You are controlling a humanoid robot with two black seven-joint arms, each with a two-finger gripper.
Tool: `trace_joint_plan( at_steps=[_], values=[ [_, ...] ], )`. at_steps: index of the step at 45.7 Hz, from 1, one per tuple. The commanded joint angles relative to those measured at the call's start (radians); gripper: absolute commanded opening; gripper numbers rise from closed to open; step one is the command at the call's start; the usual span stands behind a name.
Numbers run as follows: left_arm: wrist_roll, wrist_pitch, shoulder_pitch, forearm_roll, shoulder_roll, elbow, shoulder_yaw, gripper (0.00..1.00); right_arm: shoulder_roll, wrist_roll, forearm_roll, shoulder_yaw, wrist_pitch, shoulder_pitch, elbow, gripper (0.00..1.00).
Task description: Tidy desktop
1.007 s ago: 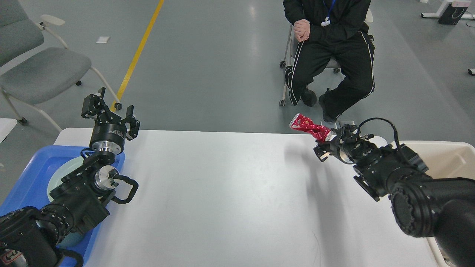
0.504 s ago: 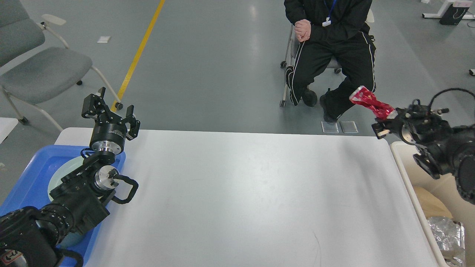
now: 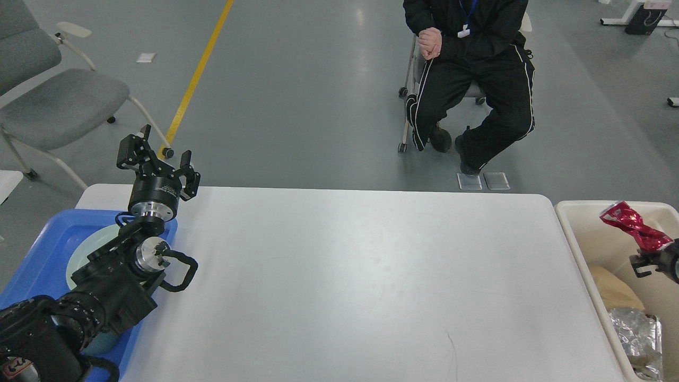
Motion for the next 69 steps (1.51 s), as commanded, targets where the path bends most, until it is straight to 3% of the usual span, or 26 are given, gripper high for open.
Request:
trace_joint_plan(
  at_steps=[1,20,38,49,58,64,69],
  values=[
    [0.000,-0.001,0.000,0.000,0.000,-0.001,0.000,0.96,-0.002,-0.002,0.010,0.076,-0.001,-0.050,-0.038,1.00],
    [0.000,0.001,0.000,0.000,0.000,-0.001,0.000,0.96,0.007,-0.002,0.062,0.235,0.002,0.003,-0.048,1.00],
    [0.000,0.001,0.000,0.000,0.000,-0.001,0.000,0.96,0.099,-0.006,0.481,0.804,0.002,0.256,-0.087,1.00],
    [0.000,0.001,0.000,0.000,0.000,-0.001,0.000,0.96,0.185,0.000,0.506,1.174,-0.001,0.284,-0.079,1.00],
    [0.000,0.001,0.000,0.000,0.000,0.001,0.000,0.96,0.246,0.003,0.506,1.603,0.002,0.203,-0.041,1.00],
    [0.000,-0.001,0.000,0.000,0.000,0.001,0.000,0.96,0.256,0.050,0.507,1.863,0.014,0.128,0.066,1.00],
    [0.000,0.001,0.000,0.000,0.000,-0.001,0.000,0.96,0.257,0.170,0.506,1.964,0.015,0.054,0.192,1.00]
  ],
)
